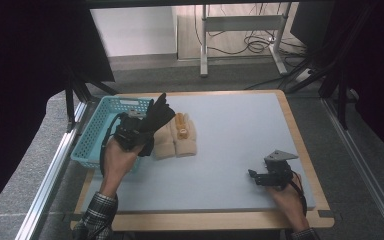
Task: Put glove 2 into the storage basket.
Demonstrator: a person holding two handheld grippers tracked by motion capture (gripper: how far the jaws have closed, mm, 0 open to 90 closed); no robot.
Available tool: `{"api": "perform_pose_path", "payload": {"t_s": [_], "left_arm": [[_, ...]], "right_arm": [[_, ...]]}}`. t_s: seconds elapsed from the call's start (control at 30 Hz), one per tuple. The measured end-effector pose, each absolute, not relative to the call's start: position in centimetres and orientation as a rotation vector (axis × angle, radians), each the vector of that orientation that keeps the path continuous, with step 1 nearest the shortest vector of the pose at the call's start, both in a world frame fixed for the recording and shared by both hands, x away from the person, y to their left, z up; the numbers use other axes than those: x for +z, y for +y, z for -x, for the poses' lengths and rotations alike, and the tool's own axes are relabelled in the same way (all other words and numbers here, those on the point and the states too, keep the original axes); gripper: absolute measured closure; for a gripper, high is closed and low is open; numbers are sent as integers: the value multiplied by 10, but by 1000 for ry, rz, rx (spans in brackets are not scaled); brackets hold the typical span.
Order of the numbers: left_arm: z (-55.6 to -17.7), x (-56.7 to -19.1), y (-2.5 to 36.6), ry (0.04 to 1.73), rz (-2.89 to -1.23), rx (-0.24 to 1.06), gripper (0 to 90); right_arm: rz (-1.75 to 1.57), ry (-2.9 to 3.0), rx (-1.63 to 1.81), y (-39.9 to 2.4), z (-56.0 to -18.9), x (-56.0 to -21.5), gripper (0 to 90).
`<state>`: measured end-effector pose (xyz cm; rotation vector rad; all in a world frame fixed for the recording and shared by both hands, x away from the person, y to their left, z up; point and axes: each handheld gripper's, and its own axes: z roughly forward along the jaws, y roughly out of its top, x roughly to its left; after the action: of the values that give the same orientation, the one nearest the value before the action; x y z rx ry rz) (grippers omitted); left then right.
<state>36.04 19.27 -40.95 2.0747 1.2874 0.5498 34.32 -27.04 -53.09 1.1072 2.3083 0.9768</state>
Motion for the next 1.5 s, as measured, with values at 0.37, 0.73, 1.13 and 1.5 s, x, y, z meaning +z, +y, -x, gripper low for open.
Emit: {"api": "perform_pose_path", "payload": {"t_s": [0.37,0.73,1.13,1.5], "left_arm": [[-374,-409,249,1447,-1995,575,637],[-397,-434,299,1587,-1960,537,628],[-427,-476,318,1775,-2120,524,614],[-450,-503,328,1917,-2225,523,552]], "right_arm": [[-1108,2308,977,-270,-343,-531,197],[-1109,2309,977,-270,-343,-531,197],[-1109,2308,979,-270,-343,-531,196],[-1109,2308,979,-270,-343,-531,197]]}}
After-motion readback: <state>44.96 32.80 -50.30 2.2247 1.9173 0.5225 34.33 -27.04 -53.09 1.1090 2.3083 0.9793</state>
